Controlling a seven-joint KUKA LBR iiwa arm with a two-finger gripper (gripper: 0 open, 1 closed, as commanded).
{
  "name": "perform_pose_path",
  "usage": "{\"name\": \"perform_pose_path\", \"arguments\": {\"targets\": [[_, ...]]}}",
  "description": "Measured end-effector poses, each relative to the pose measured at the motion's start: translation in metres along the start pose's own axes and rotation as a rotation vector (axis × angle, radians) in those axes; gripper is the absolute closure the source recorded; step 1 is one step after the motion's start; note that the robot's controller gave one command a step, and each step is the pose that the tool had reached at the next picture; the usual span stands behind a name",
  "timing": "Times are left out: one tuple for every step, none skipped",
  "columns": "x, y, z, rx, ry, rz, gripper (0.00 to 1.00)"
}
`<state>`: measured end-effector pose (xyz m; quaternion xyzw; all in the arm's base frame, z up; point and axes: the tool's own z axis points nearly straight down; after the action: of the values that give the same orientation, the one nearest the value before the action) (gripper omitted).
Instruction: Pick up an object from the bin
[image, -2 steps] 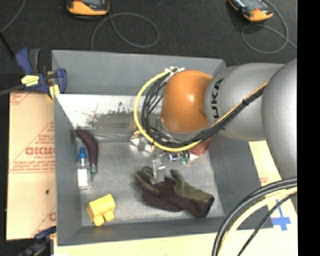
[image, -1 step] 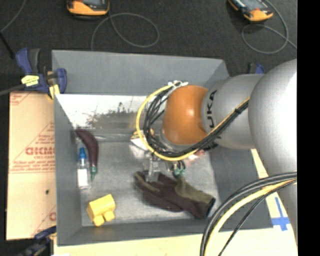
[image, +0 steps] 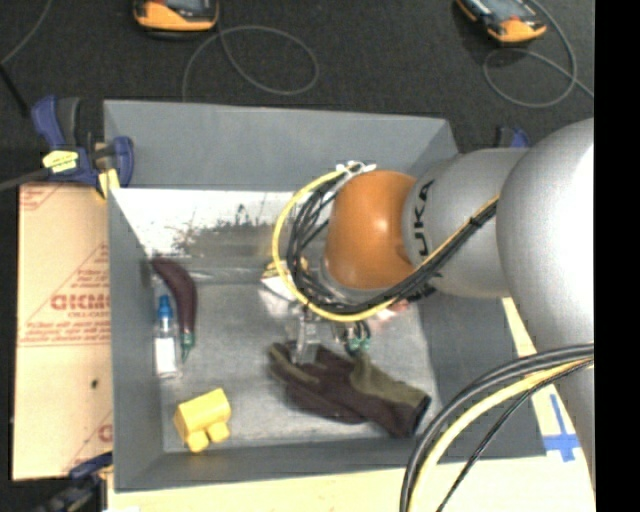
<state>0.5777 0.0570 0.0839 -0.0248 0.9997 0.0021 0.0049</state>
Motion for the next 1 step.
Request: {"name": "perform_pose_path", "arguments": {"targets": [[-0.0043, 0.0009, -0.0886, -0.001, -0.003, 0.041, 1.0]]}}
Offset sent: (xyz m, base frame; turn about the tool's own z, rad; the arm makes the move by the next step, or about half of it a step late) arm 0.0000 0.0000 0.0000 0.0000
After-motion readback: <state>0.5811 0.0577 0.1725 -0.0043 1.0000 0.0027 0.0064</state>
